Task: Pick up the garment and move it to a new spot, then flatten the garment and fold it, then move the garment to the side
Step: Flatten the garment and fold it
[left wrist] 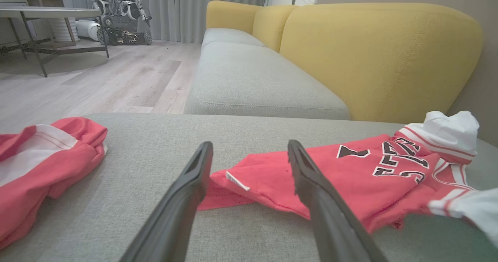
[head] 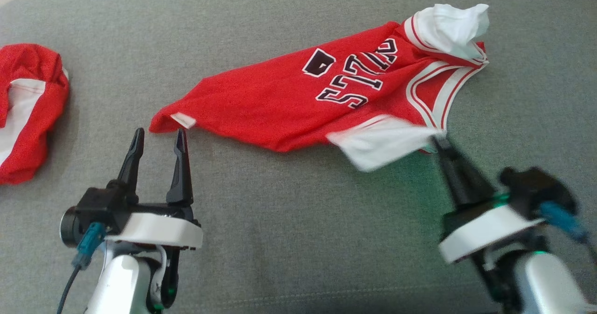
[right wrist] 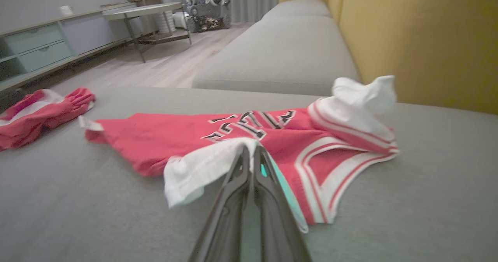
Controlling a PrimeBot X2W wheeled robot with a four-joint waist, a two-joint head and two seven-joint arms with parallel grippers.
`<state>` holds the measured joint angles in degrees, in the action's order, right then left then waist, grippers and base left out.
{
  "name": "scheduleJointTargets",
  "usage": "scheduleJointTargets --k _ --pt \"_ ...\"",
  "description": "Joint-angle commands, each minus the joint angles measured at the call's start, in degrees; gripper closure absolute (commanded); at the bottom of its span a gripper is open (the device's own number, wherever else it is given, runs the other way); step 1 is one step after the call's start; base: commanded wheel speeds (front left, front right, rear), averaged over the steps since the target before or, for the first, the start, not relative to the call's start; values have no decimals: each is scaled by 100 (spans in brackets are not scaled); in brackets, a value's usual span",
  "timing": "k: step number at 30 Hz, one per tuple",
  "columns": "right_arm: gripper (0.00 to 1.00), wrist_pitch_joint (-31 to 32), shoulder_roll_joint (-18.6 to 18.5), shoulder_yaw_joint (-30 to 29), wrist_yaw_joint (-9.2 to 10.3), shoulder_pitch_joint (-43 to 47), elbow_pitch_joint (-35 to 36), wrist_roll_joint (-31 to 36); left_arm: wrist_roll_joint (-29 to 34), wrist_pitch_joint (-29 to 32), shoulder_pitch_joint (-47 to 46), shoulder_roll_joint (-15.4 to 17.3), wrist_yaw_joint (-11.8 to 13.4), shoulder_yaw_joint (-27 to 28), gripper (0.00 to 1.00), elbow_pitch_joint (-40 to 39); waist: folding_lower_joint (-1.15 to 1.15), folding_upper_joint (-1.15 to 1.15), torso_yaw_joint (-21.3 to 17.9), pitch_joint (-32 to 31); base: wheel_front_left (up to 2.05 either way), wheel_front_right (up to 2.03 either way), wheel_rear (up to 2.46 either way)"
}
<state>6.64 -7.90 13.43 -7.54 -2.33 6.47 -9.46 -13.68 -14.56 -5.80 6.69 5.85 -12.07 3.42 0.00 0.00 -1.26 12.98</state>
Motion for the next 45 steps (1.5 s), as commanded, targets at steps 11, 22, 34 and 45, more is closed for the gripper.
scheduleJointTargets --k 11,22,34,45 --pt "100 204 51 -1514 5 31 471 230 93 -43 -83 11 -73 195 0 -171 0 0 14 57 0 0 0" --pt "100 350 358 -812 5 358 -732 -60 92 -43 -145 -5 -133 195 0 -114 0 0 160 119 0 0 0" --pt "0 -470 472 -945 5 190 -675 -26 111 -44 -45 49 -150 253 0 -6 0 0 -15 22 0 0 0" --pt "0 -923 352 -813 5 24 1 61 114 -2 214 140 -45 272 0 11 0 0 -42 -419 0 0 0"
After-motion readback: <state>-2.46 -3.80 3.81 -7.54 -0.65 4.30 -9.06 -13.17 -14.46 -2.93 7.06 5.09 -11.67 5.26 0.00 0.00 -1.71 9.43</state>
